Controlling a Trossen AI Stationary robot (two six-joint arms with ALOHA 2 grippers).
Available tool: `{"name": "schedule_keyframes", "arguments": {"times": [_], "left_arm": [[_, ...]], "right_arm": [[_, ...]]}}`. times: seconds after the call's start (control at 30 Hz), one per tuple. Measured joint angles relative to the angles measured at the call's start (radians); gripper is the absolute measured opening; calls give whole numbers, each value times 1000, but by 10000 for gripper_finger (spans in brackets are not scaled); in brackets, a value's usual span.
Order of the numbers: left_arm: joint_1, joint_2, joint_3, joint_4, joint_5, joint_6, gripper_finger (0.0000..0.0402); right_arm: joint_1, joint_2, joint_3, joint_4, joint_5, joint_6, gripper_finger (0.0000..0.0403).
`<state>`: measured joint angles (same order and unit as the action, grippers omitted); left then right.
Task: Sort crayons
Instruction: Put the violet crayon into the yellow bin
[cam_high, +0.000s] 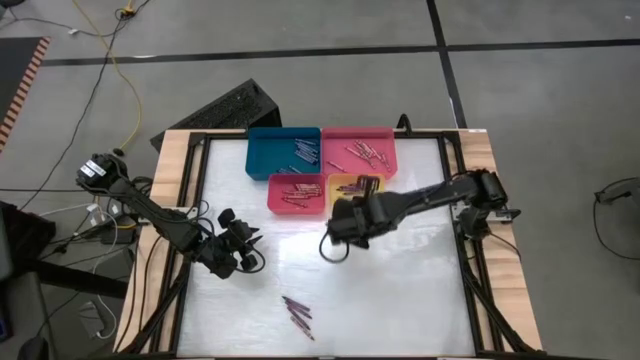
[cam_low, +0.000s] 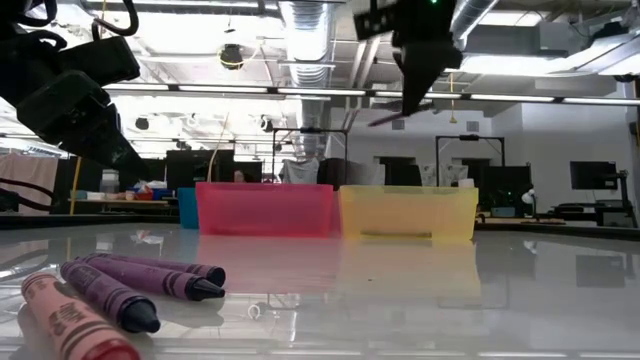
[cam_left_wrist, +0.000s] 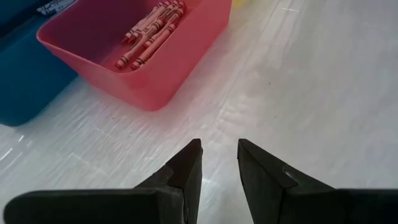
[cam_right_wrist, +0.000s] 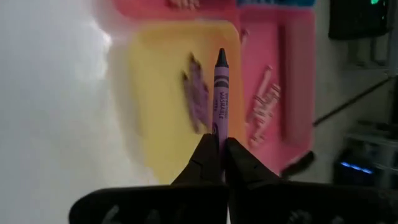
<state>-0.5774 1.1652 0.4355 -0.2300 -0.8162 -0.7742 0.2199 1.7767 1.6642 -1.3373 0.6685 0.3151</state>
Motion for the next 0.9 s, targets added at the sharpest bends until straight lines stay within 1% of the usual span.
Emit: {"name": "schedule_keyframes", "arguments": {"times": [0.13, 0.23, 0.4, 0.5, 0.63, 0.7, 0.8, 0.9], "left_arm": [[0, 0, 0, -1, -1, 1, 94], [0, 0, 0, -3, 0, 1, 94], [0, 0, 0, -24, -1, 0, 94], [0, 0, 0, -28, -4, 8, 94], [0, 0, 0, -28, -19, 10, 94], [0, 0, 0, -28, -23, 10, 94], [0, 0, 0, -27, -26, 10, 94], [0, 0, 0, -27, -27, 9, 94]], "right_arm": [[-80, 5, -1, -57, 11, -100, 3], [-150, 7, -25, -35, 9, -187, 3], [-256, -22, -101, 5, -23, -238, 2], [-297, -72, -172, 123, -78, -303, 2], [-338, -149, -307, 366, -205, -406, 2], [-355, -185, -382, 482, -251, -444, 2], [-379, -214, -484, 611, -289, -458, 2], [-409, -219, -579, 693, -329, -458, 2]]}}
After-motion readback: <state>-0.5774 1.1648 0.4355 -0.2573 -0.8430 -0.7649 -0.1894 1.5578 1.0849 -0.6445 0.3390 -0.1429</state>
